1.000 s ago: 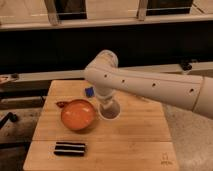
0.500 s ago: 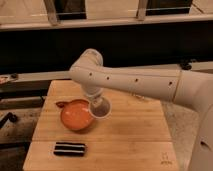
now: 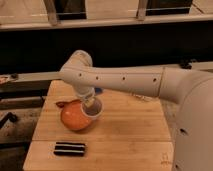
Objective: Place the ceramic cup in the ceramic bowl
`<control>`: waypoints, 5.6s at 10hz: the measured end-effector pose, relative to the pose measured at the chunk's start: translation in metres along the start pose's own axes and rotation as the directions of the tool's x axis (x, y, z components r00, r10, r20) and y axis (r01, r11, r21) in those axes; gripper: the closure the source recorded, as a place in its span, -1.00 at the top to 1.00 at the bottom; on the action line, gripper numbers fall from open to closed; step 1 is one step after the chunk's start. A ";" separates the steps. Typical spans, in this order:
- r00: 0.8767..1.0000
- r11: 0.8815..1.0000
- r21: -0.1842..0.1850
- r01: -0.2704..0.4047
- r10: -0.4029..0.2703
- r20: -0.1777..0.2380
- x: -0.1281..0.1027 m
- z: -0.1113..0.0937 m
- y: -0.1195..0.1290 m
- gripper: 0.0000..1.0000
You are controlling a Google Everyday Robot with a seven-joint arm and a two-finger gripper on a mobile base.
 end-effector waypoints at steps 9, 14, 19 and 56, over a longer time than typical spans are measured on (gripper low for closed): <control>0.999 0.999 -0.007 0.045 -0.045 -0.015 -0.029 0.012 -0.032 -0.97; 0.999 0.999 -0.007 0.041 -0.041 -0.023 -0.034 0.019 -0.039 -0.97; 0.999 1.000 -0.008 0.028 -0.028 -0.031 -0.038 0.023 -0.042 -0.97; 1.000 0.999 -0.027 -0.028 0.028 -0.002 -0.043 0.059 -0.060 -0.82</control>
